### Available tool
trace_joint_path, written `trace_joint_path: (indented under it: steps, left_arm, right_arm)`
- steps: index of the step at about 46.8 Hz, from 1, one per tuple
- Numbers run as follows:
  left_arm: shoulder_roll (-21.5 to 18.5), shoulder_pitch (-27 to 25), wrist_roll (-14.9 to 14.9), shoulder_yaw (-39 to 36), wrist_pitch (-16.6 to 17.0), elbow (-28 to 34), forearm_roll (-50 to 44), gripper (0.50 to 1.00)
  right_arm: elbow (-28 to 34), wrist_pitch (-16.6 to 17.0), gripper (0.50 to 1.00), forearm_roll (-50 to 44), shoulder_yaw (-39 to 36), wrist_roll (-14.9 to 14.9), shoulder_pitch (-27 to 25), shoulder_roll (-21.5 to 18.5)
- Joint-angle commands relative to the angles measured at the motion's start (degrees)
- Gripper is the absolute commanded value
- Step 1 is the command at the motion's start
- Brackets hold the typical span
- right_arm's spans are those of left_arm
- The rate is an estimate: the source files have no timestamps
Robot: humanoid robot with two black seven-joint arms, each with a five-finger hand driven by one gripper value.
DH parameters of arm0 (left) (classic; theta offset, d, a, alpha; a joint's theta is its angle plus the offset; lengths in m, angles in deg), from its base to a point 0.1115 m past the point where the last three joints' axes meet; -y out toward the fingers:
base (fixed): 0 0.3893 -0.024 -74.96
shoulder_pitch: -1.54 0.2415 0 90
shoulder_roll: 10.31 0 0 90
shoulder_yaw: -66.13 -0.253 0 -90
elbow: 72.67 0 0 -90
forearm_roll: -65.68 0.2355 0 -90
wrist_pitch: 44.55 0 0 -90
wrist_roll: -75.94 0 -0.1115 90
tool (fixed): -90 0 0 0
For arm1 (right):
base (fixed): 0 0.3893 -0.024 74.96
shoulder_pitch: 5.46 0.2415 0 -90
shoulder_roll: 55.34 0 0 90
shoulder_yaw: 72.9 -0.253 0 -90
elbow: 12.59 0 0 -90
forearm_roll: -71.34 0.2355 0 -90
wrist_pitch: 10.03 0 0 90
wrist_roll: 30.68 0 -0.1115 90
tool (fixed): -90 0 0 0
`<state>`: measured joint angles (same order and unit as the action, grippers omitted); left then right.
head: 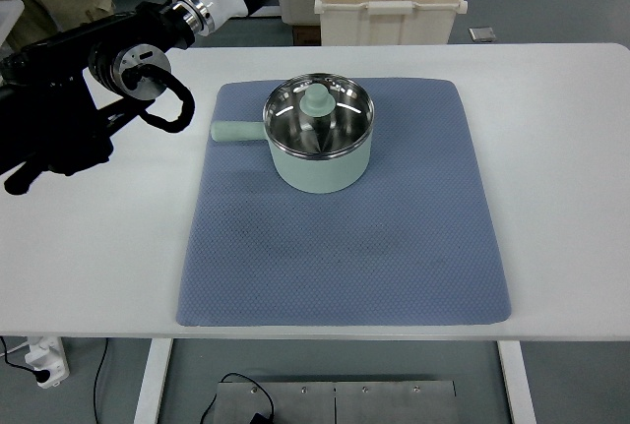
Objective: Rotate green pot handle
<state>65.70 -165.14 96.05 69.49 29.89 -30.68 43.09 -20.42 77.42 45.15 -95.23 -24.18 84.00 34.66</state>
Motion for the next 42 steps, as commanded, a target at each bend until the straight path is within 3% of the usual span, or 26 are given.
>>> trace_joint_path:
  steps: [1, 7, 15, 42]
  left_arm:
    - [0.3, 2.8, 0.0, 2.5, 3.3, -1.1, -2.2, 1.000]
    - [1.2, 7.1, 0.0, 7.9, 6.2, -2.9, -2.9, 1.000]
    - [2.6, 10.8, -0.9, 12.3, 6.3, -6.9, -2.9, 1.000]
    - [6.3, 15.6, -1.0, 14.0, 8.4, -15.3, -2.9, 1.000]
  right_arm:
    - [0.0, 0.0, 1.000, 0.0, 0.0, 0.0, 0.0, 0.0]
    - [0.0, 0.0, 1.000, 0.0, 0.0, 0.0, 0.0, 0.0]
    - [0.0, 0.0, 1.000, 0.0, 0.0, 0.0, 0.0, 0.0]
    - [0.0, 0.0, 1.000, 0.0, 0.0, 0.0, 0.0, 0.0]
